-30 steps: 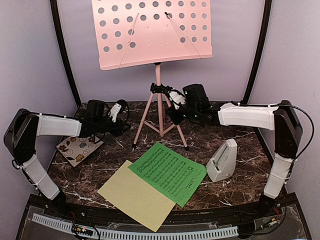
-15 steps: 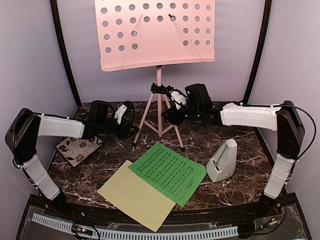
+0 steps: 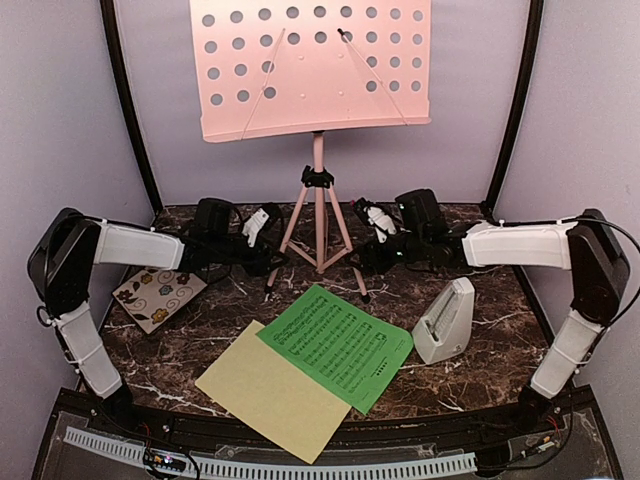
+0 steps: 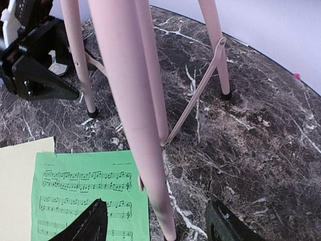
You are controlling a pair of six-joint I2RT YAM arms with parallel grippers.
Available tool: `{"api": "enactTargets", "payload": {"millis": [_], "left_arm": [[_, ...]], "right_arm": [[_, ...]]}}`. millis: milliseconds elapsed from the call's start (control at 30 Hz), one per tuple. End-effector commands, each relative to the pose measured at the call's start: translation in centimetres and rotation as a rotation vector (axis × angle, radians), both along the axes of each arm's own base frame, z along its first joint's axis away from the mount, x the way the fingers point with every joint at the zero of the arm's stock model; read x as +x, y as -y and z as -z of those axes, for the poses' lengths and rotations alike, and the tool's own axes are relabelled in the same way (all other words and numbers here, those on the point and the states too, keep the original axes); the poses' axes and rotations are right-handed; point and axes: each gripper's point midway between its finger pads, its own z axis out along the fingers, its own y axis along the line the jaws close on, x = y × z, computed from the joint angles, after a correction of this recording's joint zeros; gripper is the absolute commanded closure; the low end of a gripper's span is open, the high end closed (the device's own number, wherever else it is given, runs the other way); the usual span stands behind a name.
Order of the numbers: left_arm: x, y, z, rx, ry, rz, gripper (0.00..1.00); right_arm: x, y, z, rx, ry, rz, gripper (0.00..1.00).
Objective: Set up the instrument practice props
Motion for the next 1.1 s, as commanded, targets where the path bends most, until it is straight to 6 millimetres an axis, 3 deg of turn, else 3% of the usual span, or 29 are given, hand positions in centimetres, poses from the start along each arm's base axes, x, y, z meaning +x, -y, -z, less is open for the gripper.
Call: {"api": "enactTargets", "payload": {"millis": [0, 233, 333, 500, 633, 867, 1067], "left_arm": [[0.6, 0.6, -0.2, 0.019, 0.018, 0.025, 0.48], [1.3, 1.2, 0.6, 0.017, -0.006, 0.031, 0.54], [1.3, 1.2, 0.7, 0.017, -0.015, 0.031, 0.62], [0.8, 0.5, 0.9, 0.041, -0.02, 0.018, 0.83], [0.0, -0.3, 1.2, 0.064, -0.028, -0.001, 0.92], [-1.1, -1.5, 1.6, 0.095, -0.031, -0.023, 1.0], [-1.9, -2.9, 2.6, 0.14, -0.041, -0.046, 1.0]], "right_arm": [[-0.5, -0.9, 1.4, 0.051, -0.042, -0.069, 0.34], [0.6, -2.0, 3.2, 0.056, -0.05, -0.086, 0.41], [1.0, -2.0, 3.9, 0.048, -0.058, -0.094, 0.49], [1.7, -0.8, 3.8, 0.033, -0.044, -0.071, 0.77], [1.9, 0.1, 3.5, 0.01, -0.036, -0.06, 0.98], [1.1, 1.6, 3.4, -0.016, -0.054, -0.018, 1.0], [-0.3, 3.8, 5.7, -0.09, -0.114, 0.031, 1.0]]}}
